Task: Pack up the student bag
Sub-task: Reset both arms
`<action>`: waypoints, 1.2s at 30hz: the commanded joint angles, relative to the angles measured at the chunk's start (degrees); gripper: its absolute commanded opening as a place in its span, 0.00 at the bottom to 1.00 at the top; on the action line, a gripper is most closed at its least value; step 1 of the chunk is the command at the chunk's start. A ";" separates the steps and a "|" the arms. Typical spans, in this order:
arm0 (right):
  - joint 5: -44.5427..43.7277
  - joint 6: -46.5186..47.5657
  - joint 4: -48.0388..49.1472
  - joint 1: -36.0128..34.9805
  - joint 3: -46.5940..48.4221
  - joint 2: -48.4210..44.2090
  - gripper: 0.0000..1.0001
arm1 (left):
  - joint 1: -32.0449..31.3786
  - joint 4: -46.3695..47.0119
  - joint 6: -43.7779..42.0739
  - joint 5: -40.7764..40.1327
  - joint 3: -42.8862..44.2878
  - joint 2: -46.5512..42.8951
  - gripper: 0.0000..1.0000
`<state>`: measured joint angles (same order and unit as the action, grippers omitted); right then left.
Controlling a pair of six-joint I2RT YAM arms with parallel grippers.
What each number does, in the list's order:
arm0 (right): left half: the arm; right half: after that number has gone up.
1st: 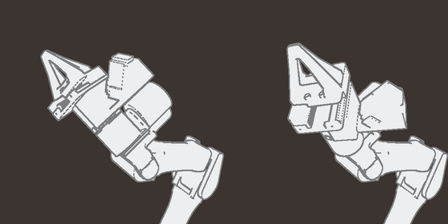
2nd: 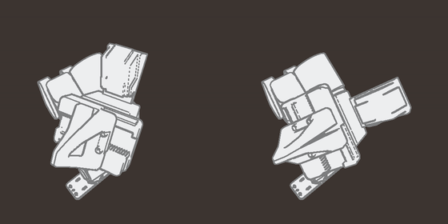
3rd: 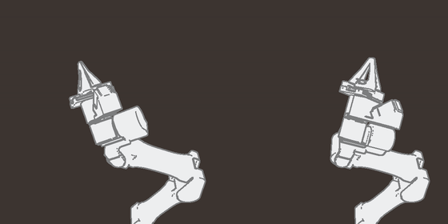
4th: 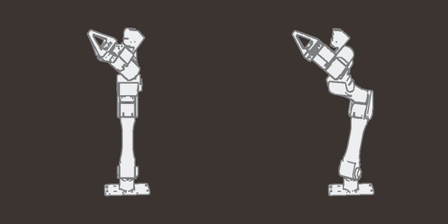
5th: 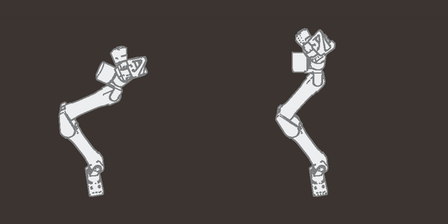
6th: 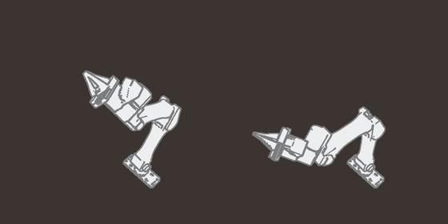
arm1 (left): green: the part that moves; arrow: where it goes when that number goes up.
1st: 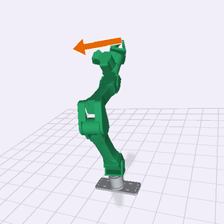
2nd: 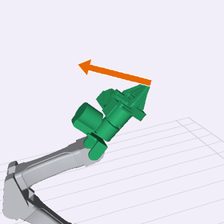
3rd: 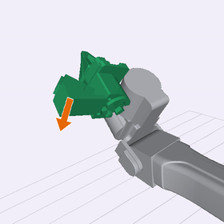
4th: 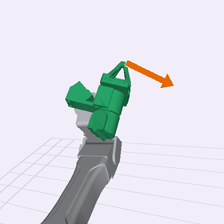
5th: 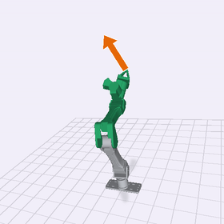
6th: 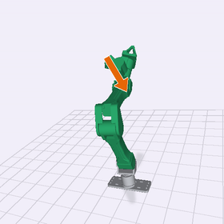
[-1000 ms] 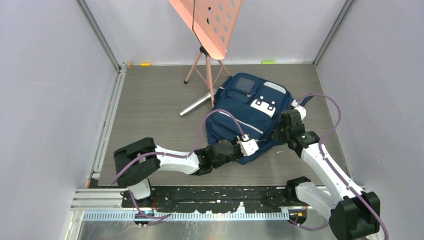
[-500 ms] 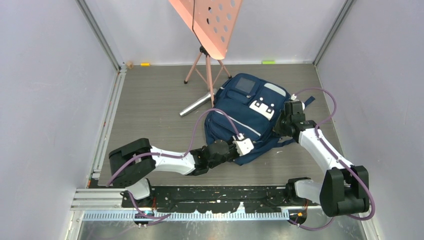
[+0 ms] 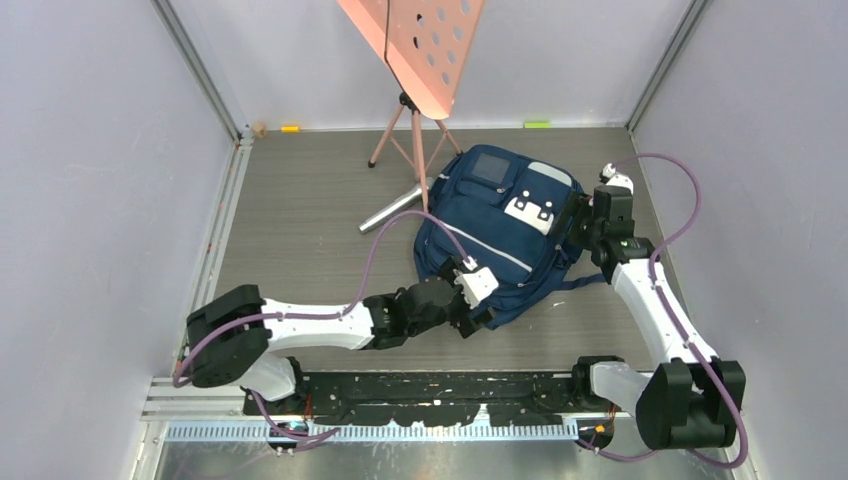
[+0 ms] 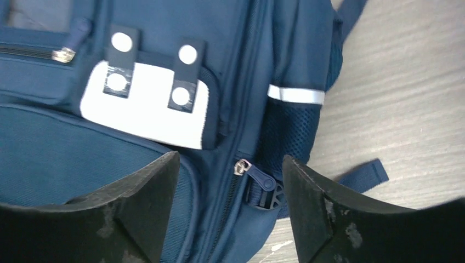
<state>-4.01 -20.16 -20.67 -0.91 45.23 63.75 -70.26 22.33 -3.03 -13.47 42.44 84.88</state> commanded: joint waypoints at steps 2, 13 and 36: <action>0.91 2.61 0.60 -0.14 6.08 -4.04 0.78 | 4.39 -18.51 9.46 3.04 7.78 -6.27 0.97; -1.15 2.28 -5.68 -0.06 12.25 -12.08 0.87 | 42.68 -53.04 28.14 13.00 16.02 -25.01 1.00; -9.76 4.47 1.76 -0.12 0.41 -32.53 0.89 | 61.29 -61.33 16.47 -8.04 12.26 -43.37 1.00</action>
<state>-11.99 -15.59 -21.82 -0.97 46.74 32.05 -8.99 -39.70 14.46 -19.14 54.98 41.25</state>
